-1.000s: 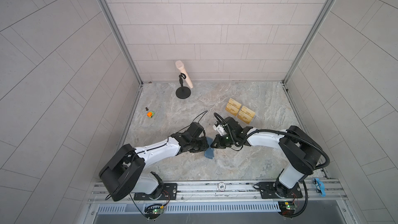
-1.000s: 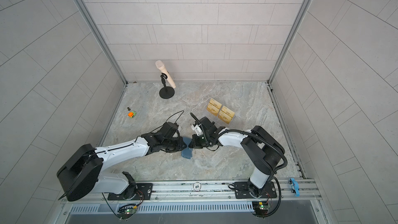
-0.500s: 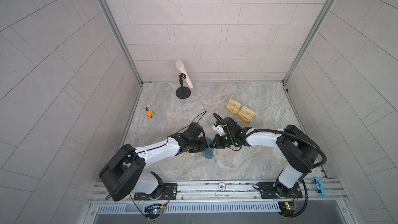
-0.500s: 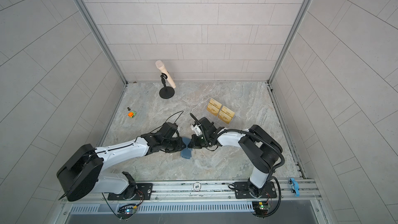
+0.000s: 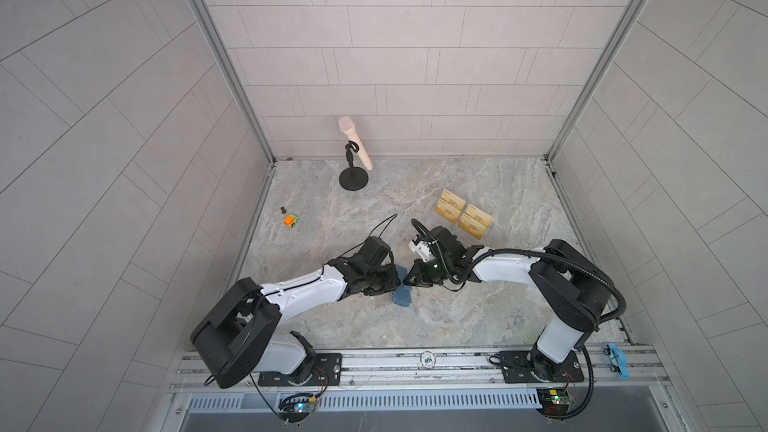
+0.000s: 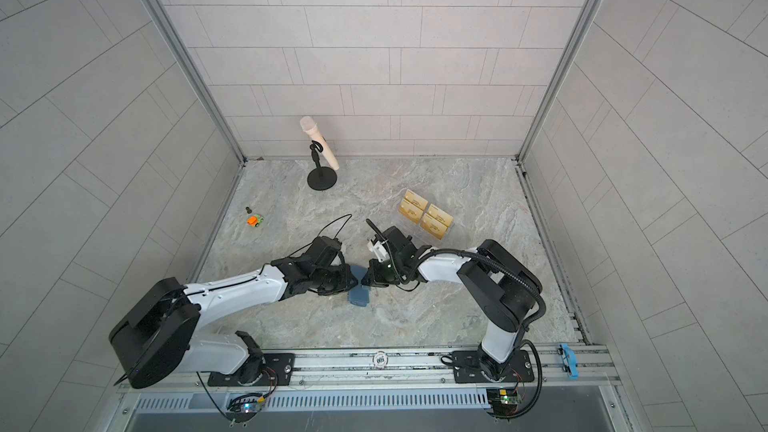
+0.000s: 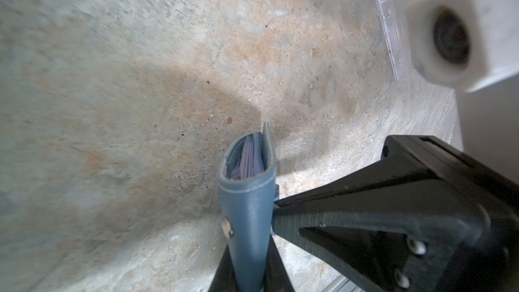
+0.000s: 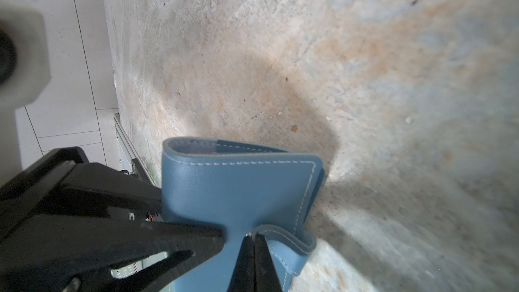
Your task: Put the credit cards into the card holder
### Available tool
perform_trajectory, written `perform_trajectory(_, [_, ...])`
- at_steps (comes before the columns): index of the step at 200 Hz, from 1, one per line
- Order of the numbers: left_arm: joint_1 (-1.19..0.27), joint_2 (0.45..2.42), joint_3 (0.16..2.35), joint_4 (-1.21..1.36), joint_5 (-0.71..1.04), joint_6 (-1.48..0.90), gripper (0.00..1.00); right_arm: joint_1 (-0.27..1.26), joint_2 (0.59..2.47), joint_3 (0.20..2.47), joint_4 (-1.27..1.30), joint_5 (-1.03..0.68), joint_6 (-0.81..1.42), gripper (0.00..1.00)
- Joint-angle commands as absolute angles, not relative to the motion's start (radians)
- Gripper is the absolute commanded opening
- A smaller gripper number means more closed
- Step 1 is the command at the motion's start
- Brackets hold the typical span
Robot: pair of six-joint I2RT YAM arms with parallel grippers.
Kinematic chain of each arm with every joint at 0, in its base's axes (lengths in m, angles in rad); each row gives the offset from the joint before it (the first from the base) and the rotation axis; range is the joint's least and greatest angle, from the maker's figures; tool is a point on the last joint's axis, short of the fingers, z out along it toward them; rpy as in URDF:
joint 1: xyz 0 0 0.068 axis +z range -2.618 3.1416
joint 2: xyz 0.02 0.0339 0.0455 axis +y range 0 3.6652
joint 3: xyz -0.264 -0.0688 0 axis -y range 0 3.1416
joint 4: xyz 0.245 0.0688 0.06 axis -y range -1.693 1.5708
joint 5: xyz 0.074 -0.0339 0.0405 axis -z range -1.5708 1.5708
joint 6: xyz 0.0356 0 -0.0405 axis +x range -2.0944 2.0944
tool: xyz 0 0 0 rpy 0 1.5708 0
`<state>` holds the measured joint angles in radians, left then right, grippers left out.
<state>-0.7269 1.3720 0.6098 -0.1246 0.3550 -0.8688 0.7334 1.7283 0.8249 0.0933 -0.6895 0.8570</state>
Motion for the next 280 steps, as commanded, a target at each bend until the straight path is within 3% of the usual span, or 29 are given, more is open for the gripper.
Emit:
perform_trajectory(1, [-0.753, 1.376, 0.609, 0.021, 0.485, -0.865, 0.0, 0.78, 1.78, 0.847, 0.237, -0.7, 0.886, 0.0])
perform_trajectory(145, [-0.753, 1.374, 0.596, 0.095, 0.536, -0.873, 0.0, 0.828, 1.845, 0.891, 0.25, -0.695, 0.907, 0.0])
perform_trajectory(192, [-0.753, 1.378, 0.584, 0.035, 0.469, -0.889, 0.0, 0.825, 1.737, 0.986, -0.091, -0.576, 0.736, 0.0])
perform_trajectory(239, [-0.753, 1.425, 0.574, 0.117, 0.441, -0.932, 0.0, 0.819, 1.718, 1.065, -0.19, -0.565, 0.685, 0.21])
perform_trajectory(280, [-0.733, 1.457, 0.578, 0.157, 0.475, -0.914, 0.07, 0.815, 1.677, 1.123, -0.288, -0.526, 0.637, 0.34])
